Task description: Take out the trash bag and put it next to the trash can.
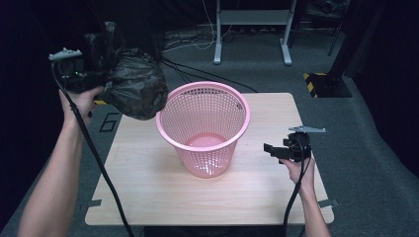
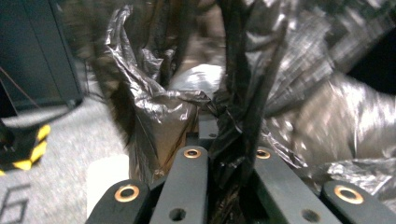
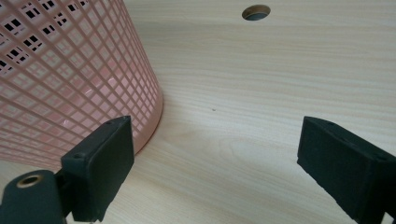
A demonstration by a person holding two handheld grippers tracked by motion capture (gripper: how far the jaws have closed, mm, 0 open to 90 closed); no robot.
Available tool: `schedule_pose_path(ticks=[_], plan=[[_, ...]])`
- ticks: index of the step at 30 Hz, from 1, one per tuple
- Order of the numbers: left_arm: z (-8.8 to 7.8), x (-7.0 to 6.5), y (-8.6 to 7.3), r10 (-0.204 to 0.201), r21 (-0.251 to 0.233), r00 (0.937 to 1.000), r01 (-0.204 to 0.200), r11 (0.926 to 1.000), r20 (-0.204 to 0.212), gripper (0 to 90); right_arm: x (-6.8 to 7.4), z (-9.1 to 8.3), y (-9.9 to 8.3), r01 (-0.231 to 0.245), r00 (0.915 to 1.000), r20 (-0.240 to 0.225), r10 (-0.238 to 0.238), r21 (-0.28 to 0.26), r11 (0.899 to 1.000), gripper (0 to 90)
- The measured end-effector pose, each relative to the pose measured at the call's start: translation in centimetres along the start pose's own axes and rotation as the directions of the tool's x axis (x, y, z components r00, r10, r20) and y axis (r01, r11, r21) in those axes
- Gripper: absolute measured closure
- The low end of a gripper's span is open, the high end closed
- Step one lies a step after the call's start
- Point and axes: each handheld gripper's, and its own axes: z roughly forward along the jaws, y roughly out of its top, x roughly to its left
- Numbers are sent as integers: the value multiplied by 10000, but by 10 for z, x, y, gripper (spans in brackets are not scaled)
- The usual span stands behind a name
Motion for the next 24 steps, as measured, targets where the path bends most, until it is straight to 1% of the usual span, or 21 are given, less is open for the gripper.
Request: schedule_pose_path(ticks=[2, 4, 6, 7, 8, 10, 11, 12, 13, 14, 15, 16, 17, 18, 19, 20, 21, 22, 23, 24], plan=[[11, 3, -13, -119, 212, 9999, 120, 9997, -50, 900, -1, 2, -3, -66, 10000, 37, 65, 56, 10000, 99], [24, 7, -31, -374, 449, 9992, 379, 9983, -122, 900, -3, 3, -6, -110, 9999, 40, 110, 92, 9999, 100], [38, 12, -51, -529, 747, 9980, 555, 9957, -358, 900, -4, 6, -12, -148, 9998, 126, 145, 224, 9996, 100], [45, 14, -61, -674, 924, 9966, 716, 9931, -474, 900, -5, 8, -14, -150, 9998, 147, 146, 280, 9995, 100], [50, 16, -69, -815, 983, 9952, 866, 9914, -545, 900, -6, 9, -17, -134, 9997, 198, 128, 330, 9994, 100], [60, 20, -86, -1087, 1130, 9913, 1166, 9867, -739, 900, -8, 12, -21, -215, 9995, 250, 206, 376, 9991, 100], [67, 23, -98, -1305, 1180, 9872, 1409, 9830, -918, 900, -8, 13, -23, -248, 9994, 249, 238, 384, 9990, 101], [70, 24, -105, -1398, 1239, 9851, 1518, 9806, -1006, 900, -9, 15, -25, -272, 9992, 299, 259, 424, 9987, 101], [76, 26, -116, -1512, 1329, 9812, 1668, 9770, -1201, 900, -10, 16, -27, -294, 9991, 330, 278, 476, 9984, 101], [80, 28, -124, -1593, 1381, 9786, 1770, 9745, -1300, 900, -10, 17, -29, -315, 9989, 363, 297, 518, 9982, 101], [82, 28, -130, -1608, 1469, 9772, 1809, 9725, -1388, 900, -11, 18, -31, -332, 9987, 394, 311, 537, 9980, 101], [87, 27, -138, -1481, 1607, 9760, 1738, 9716, -1597, 900, -11, 19, -33, -309, 9987, 413, 286, 569, 9979, 101], [89, 26, -145, -1421, 1691, 9757, 1703, 9708, -1668, 900, -12, 20, -35, -323, 9985, 465, 294, 613, 9976, 102], [92, 25, -151, -1335, 1830, 9767, 1640, 9693, -1681, 900, -12, 21, -36, -312, 9985, 479, 281, 644, 9974, 101], [94, 23, -157, -1157, 1926, 9793, 1473, 9702, -1662, 900, -12, 22, -38, -352, 9981, 520, 318, 672, 9971, 101], [94, 20, -161, -917, 1970, 9826, 1231, 9726, -1613, 899, -12, 23, -40, -295, 9980, 584, 254, 706, 9971, 101], [95, 15, -164, -578, 2065, 9854, 907, 9742, -1600, 888, -12, 23, -41, -235, 9977, 657, 186, 745, 9969, 101], [94, 11, -167, -309, 2084, 9891, 609, 9761, -1442, 844, -12, 24, -43, -202, 9973, 719, 147, 763, 9969, 101], [92, 6, -169, -9, 2083, 9911, 288, 9776, -1328, 794, -12, 25, -44, -162, 9968, 794, 98, 796, 9967, 101], [90, 0, -169, 293, 2172, 9910, -2, 9761, -1308, 730, -13, 27, -46, -84, 9962, 867, 12, 825, 9966, 101]])
